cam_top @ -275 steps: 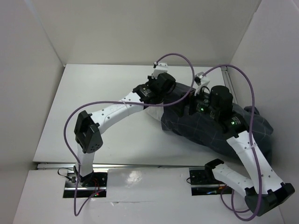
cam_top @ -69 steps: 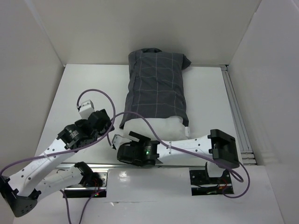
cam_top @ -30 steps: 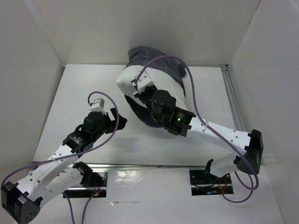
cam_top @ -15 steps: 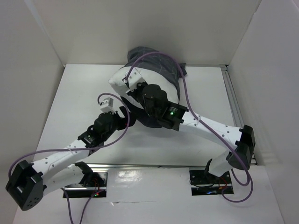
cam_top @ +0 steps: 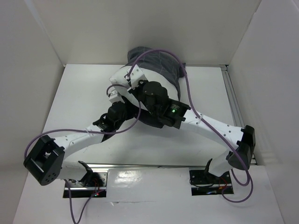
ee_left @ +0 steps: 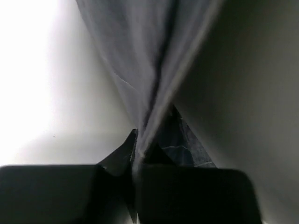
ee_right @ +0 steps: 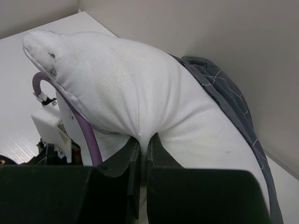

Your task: Put the pillow into the pillowcase

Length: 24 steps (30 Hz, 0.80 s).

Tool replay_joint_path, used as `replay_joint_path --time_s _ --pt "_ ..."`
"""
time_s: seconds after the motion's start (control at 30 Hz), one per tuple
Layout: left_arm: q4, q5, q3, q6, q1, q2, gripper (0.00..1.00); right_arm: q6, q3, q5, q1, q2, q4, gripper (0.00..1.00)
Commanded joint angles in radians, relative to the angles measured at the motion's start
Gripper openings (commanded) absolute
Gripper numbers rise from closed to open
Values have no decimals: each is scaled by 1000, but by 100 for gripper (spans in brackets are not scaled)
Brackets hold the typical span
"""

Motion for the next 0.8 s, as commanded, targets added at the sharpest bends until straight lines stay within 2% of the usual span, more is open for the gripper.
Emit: replay_joint_path --time_s 0.0,0.13,0.2,0.23,0.27,0.3,0.4,0.47,0.6,0.63,0.73,0.77 --pt "12 -19 59 -5 7 29 0 40 9 4 -5 -46 25 0" --pt "-119 -87 49 -15 7 -72 0 91 -85 -88 -5 -69 -41 0" --pt "-156 -127 9 -15 7 -216 0 117 -211 -185 -5 -79 -11 0" --pt "-189 -127 0 -3 -2 -316 0 132 -250 -220 -5 -60 23 0" --pt "-205 -127 -10 13 -12 -317 0 172 -281 -267 -5 -42 37 0" --pt "-226 -127 -10 25 -12 -401 0 184 -324 -285 -5 -16 50 0" --pt "-367 -105 -10 25 -32 -493 0 233 -361 -262 5 120 129 0" --pt "-403 -56 -10 25 -42 -576 0 270 -361 -192 23 249 200 0" --pt "-505 99 -19 13 -55 -679 0 371 -262 138 57 475 348 0" --pt "-543 177 -19 13 -67 -698 0 451 -160 297 57 518 348 0" --pt "-649 245 13 13 -90 -768 0 655 28 503 48 664 188 0" --pt "-757 254 30 4 -90 -788 0 760 180 504 20 705 -36 0"
